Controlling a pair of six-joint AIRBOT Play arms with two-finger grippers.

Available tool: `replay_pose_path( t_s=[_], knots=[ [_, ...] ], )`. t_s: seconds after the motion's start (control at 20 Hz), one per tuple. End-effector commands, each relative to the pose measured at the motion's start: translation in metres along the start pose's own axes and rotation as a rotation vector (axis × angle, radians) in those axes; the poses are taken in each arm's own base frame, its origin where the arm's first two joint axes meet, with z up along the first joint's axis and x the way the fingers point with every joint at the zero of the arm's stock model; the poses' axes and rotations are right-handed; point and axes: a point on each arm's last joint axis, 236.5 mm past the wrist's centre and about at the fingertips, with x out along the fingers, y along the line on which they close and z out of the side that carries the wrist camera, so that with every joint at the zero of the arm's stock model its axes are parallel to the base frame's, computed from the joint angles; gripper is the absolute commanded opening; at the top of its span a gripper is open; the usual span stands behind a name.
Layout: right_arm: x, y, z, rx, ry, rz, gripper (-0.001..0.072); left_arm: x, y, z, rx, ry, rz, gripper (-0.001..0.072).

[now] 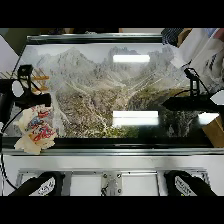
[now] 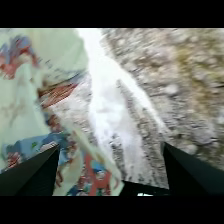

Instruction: Fold the clothes and pants, and hang the long-sleeved shirts on hangers.

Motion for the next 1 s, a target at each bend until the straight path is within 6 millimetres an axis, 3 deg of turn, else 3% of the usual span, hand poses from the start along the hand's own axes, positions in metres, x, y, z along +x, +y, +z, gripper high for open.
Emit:
replay_pose_path(
  t_s=[0.0, 0.2, 0.4, 0.45, 0.5, 0.55, 0.65, 0.75, 0.85, 0.95],
  knots=[
    [0.0, 0.0, 0.0, 0.001, 0.001, 0.0, 0.0015, 0.062, 0.069, -0.041, -0.116, 0.158, 0.122, 0.0702],
    [0.0, 0.0, 0.0, 0.001, 0.001, 0.0, 0.0015, 0.106, 0.095, -0.06, -0.186, 0.258, 0.133, 0.0701],
    [0.0, 0.0, 0.0, 0.001, 0.001, 0.0, 0.0015, 0.131, 0.094, -0.071, -0.182, 0.316, 0.127, 0.0673],
    [0.0, 0.0, 0.0, 0.001, 0.001, 0.0, 0.0015, 0.133, 0.093, -0.07, -0.182, 0.313, 0.127, 0.0569],
    [0.0, 0.0, 0.0, 0.001, 0.001, 0.0, 0.0015, 0.132, 0.091, -0.066, -0.173, 0.298, 0.125, 0.0168],
    [0.0, 0.0, 0.0, 0.001, 0.001, 0.001, 0.0015, 0.126, 0.088, -0.054, -0.151, 0.266, 0.12, 0.0008],
    [0.0, 0.0, 0.0, 0.001, 0.0, 0.001, 0.0015, 0.097, 0.077, -0.012, -0.097, 0.146, 0.113, 0.0008],
    [0.0, 0.0, 0.0, 0.002, 0.0, 0.001, 0.0015, 0.036, 0.045, 0.045, -0.004, -0.04, 0.078, 0.0008],
    [0.0, 0.007, 0.003, 0.017, -0.011, 0.03, 0.0015, -0.036, -0.008, 0.084, 0.102, -0.223, -0.01, 0.0008],
    [-0.001, 0.018, 0.008, 0.04, -0.033, 0.077, 0.0015, -0.113, -0.076, 0.103, 0.203, -0.412, -0.147, 0.0009]
  ],
)
